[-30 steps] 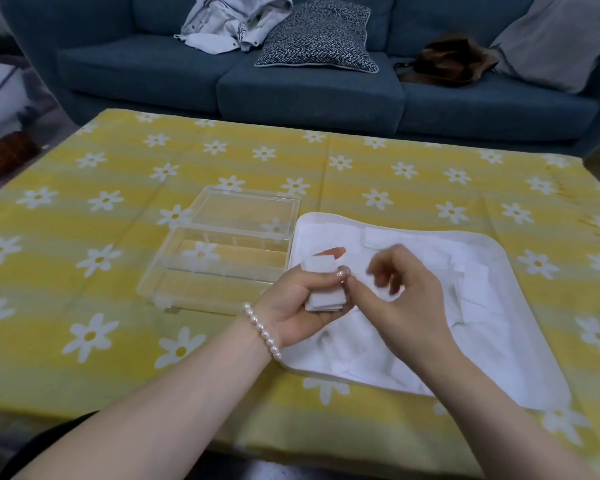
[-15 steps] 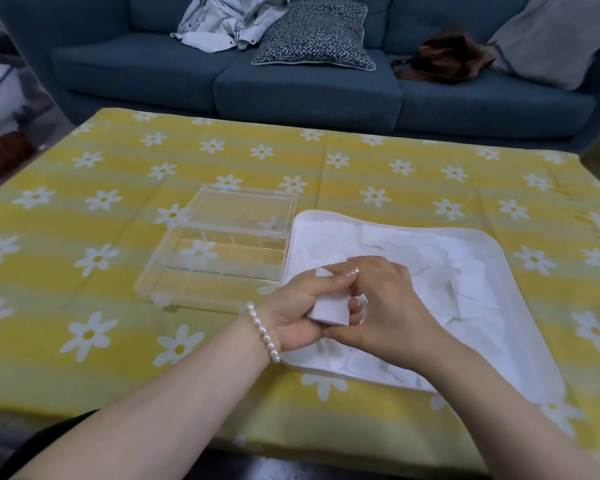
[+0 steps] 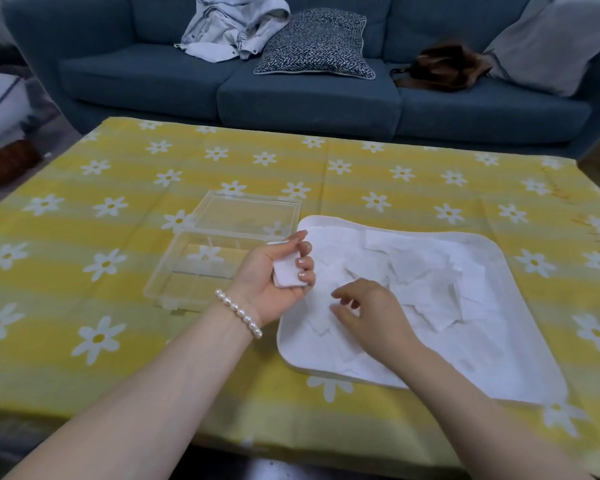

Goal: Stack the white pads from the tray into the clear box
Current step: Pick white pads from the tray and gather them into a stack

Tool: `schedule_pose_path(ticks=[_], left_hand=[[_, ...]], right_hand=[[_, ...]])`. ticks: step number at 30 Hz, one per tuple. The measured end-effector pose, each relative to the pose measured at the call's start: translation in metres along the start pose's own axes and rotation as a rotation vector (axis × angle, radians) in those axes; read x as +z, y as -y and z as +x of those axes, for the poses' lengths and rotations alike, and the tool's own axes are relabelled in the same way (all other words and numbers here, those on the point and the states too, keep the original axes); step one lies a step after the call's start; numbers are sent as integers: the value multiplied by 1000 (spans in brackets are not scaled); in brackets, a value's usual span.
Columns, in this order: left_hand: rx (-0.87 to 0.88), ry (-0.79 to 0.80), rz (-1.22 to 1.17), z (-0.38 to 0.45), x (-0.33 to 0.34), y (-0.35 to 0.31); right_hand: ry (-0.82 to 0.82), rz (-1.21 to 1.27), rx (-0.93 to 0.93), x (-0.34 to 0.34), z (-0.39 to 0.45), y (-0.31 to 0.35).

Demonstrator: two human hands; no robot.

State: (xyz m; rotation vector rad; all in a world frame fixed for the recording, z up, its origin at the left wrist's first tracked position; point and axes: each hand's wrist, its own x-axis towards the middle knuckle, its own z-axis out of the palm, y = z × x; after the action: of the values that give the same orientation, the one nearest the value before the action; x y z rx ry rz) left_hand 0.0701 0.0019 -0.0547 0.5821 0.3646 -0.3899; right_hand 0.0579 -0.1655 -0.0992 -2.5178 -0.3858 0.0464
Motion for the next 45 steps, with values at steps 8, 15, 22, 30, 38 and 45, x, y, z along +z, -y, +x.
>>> schedule_pose_path(ticks=[8,15,22,30,38,45], left_hand=[[-27,-65,1,1,0,1],[-24,-122,-1,3,-4,0],[-32,-132,13,3,-5,0],[-83,-136,67,4,-6,4],[-147,-45,345,-1,3,35],[-118,-38,517,-1,2,44]], right_hand=[[128,-232,-14,28,-1,-1],[112,157,141,20,4,-3],[50,357,213,11,5,4],[-201,962,359,-39,8,6],[-226,1142,332,-59,2,2],[-239,1078,425,-49,2,4]])
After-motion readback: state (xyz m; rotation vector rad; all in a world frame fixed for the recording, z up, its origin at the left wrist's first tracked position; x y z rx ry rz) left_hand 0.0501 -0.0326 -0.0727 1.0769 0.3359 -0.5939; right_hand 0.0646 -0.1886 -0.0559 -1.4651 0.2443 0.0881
